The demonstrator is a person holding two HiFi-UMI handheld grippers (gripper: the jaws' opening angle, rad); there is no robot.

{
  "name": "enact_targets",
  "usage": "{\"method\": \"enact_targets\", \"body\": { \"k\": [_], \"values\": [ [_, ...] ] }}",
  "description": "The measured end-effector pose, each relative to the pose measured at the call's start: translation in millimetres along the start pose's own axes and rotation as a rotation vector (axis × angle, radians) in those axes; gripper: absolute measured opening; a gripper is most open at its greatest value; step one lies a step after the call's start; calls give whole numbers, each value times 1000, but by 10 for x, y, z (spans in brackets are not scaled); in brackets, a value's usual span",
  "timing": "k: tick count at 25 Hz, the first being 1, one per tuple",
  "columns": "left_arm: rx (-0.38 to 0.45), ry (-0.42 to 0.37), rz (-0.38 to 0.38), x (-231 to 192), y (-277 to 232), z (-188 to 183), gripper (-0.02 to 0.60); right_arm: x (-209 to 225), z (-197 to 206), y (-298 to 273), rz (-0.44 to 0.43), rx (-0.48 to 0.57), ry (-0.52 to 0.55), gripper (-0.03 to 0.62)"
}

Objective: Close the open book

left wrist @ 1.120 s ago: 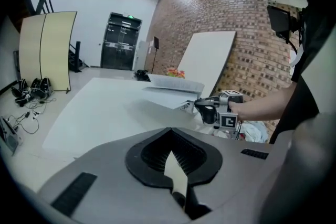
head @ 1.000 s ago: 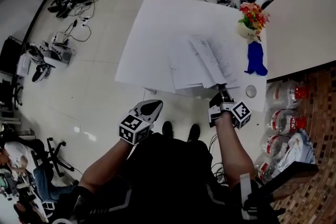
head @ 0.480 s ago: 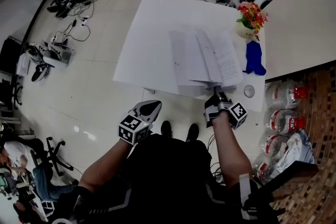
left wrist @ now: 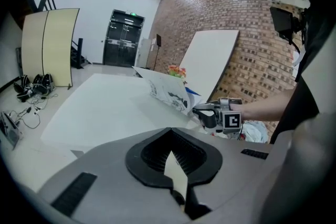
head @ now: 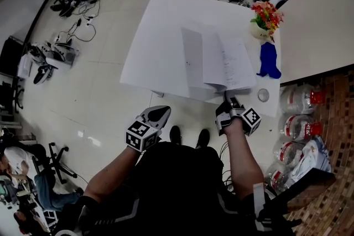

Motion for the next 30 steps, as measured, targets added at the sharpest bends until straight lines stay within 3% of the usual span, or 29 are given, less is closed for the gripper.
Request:
{"method": "enact_targets", "body": {
  "k": [3, 10, 16, 19, 21, 22, 27, 30],
  "values": [
    [6, 1, 5, 10, -15, -8, -5, -56, 70, 60, 19, -59, 121, 11],
    [25, 11, 30, 60, -70, -2, -5, -199, 69, 175, 1, -97, 259, 11],
    [74, 45, 23, -12, -70, -55, -5, -471, 95, 219, 27, -144, 546, 12],
    [110, 65, 10, -72, -53, -116, -5, -632, 156, 210, 101, -191, 885, 12],
    [131, 81, -1, -107, -39, -153, -5, -728, 281, 175, 145, -250, 1206, 22],
    [140, 89, -7, -128, -31, -167, -5, -760, 371, 149, 162, -287, 1374, 60],
    [181, 143, -44, -229, 26, -203, -5, -739, 931, -4, 208, -500, 2100, 146],
    [195, 154, -75, -294, 66, -209, -5, -561, 1203, -127, 211, -606, 2448, 152]
  ]
}}
Point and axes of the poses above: the fingertips, and each gripper's own axes: y backward along the fingers, x to its right, z out of its underside, the point moved 6 cm from there along y, backward along the fingers, and after that the axes turned 1 degree about -y, right-handed, at the moved point
